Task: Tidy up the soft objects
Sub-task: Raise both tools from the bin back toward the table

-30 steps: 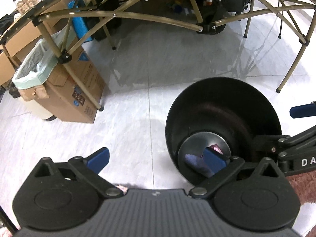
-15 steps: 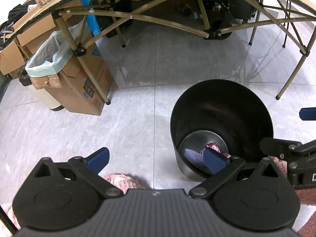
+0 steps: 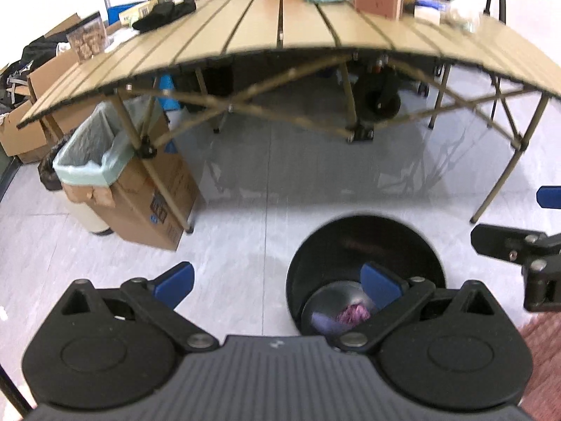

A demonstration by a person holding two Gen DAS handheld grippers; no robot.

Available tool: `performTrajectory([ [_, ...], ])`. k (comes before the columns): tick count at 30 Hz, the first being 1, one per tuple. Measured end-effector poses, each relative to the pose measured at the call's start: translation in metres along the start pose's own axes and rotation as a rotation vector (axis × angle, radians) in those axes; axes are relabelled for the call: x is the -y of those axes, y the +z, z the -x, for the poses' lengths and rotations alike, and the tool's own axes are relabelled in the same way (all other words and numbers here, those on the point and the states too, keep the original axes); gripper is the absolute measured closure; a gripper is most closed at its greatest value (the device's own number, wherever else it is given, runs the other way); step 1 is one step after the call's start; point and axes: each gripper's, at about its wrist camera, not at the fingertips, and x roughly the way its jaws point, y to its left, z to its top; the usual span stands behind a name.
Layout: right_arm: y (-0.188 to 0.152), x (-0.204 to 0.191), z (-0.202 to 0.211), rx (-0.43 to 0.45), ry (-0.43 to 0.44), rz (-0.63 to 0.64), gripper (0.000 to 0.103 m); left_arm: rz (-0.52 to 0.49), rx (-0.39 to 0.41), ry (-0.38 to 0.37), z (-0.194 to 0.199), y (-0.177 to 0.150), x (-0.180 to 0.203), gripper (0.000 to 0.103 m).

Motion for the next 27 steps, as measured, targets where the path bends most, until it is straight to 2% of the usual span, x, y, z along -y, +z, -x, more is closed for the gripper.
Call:
performTrajectory([
  [8,0.05,0.023,0.017,0.159,-0.023,-0.043,0.0,0.057,0.104,-0.03,0.008,0.055,0.002,0.0],
  [16,0.102,0.045,0.028,0.334,-0.021,-0.081,0.0,0.118,0.245,-0.05,0.021,0.116,0.005,0.0],
  [23,0.144,0.057,0.022,0.443,-0.024,-0.103,0.0,0.185,0.321,-0.068,0.019,0.165,0.0,0.0],
  [27,0.165,0.061,0.001,0.478,-0.011,-0.096,0.0,0.222,0.368,-0.049,0.01,0.192,-0.005,0.0],
])
